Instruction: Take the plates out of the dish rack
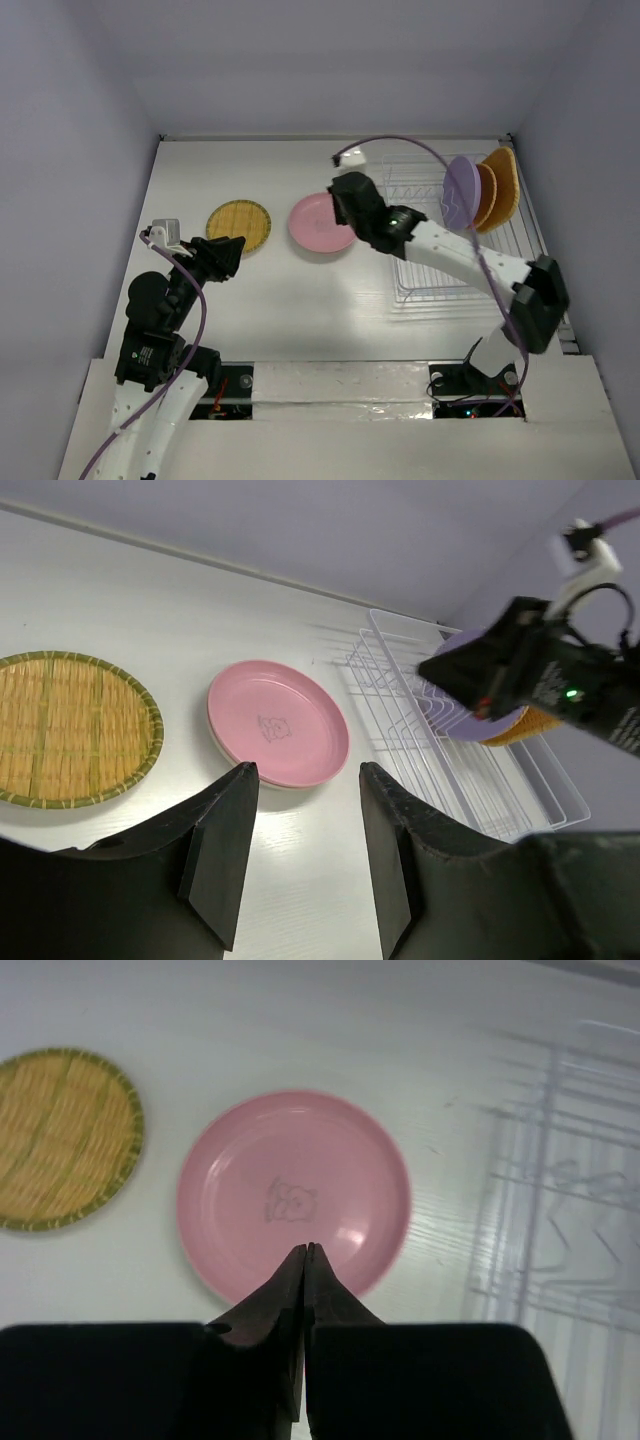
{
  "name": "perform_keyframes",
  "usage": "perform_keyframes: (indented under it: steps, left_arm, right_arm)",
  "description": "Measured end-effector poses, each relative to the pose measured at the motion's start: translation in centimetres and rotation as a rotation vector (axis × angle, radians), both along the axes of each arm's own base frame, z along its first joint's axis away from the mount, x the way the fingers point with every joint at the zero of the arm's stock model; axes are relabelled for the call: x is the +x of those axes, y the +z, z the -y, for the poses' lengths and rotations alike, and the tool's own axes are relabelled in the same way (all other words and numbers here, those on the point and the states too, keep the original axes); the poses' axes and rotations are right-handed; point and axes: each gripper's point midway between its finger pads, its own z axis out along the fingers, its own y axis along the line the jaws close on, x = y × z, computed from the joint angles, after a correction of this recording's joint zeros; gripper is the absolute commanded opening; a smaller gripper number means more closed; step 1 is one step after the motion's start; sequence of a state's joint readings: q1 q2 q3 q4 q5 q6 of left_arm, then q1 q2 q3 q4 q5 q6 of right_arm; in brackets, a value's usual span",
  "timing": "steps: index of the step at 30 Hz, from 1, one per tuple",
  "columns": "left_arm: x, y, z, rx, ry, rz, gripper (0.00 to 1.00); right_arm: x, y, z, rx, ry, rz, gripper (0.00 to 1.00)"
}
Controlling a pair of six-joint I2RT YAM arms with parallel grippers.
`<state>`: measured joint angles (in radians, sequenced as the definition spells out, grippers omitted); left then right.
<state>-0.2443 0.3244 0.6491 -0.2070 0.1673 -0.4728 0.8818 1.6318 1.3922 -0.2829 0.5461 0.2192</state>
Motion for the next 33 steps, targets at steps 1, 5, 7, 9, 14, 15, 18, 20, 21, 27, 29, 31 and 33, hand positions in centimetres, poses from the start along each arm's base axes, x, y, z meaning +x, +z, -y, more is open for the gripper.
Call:
perform_keyframes:
  steps: [1, 5, 7, 9, 14, 15, 18, 20, 21, 27, 29, 31, 33]
  left_arm:
    - [0.0, 0.0, 0.0, 0.0, 0.0, 0.0, 0.42]
    - [0.0, 0.0, 0.0, 0.0, -0.001, 0.0, 0.42]
    - [0.0, 0.0, 0.0, 0.0, -0.001, 0.0, 0.42]
    - [0.0, 0.0, 0.0, 0.0, -0.002, 0.0, 0.42]
    - [0.0, 0.0, 0.1, 0.0, -0.006, 0.0, 0.42]
    - [0.0, 0.0, 0.1, 0.0, -0.006, 0.0, 0.42]
    - [-0.1, 0.0, 0.1, 0.0, -0.009, 0.0, 0.4]
    - [-0.1, 0.0, 0.1, 0.0, -0.009, 0.0, 0.39]
    - [-0.1, 0.0, 0.1, 0.0, -0.009, 0.0, 0.39]
    - [-0.1, 0.0, 0.2, 0.0, -0.01, 0.001, 0.38]
    - [-0.1, 0.0, 0.2, 0.0, -0.01, 0.001, 0.38]
    - [-0.1, 0.0, 0.2, -0.001, -0.01, 0.002, 0.38]
    - [-0.1, 0.0, 0.1, -0.001, -0.01, 0.002, 0.38]
  right_arm:
    - [0.2, 1.0, 2.1, 0.044, -0.044, 0.013, 0.0]
    - [1.1, 1.7, 14.4, 0.151, -0.303, 0.038, 0.0]
    - [0.8, 1.2, 21.1, 0.175, -0.466, 0.049, 0.01]
    - [-0.1, 1.3, 25.9, 0.191, -0.591, 0.063, 0.21]
    - [-0.8, 1.9, 29.8, 0.185, -0.707, 0.08, 0.64]
    - [-0.6, 1.4, 30.1, 0.172, -0.72, 0.067, 0.64]
    - [0.7, -0.4, 30.8, 0.132, -0.754, 0.012, 0.62]
    - [1.9, -1.6, 31.6, 0.1, -0.79, -0.027, 0.61]
    - [2.4, -2.0, 32.0, 0.086, -0.807, -0.04, 0.6]
    - [4.2, -3.2, 34.2, 0.031, -0.883, -0.077, 0.56]
    - [4.9, -3.0, 34.7, 0.021, -0.9, -0.072, 0.51]
    - [5.3, -3.2, 34.9, 0.006, -0.91, -0.074, 0.42]
    - [5.6, -3.6, 35.2, -0.014, -0.919, -0.084, 0.32]
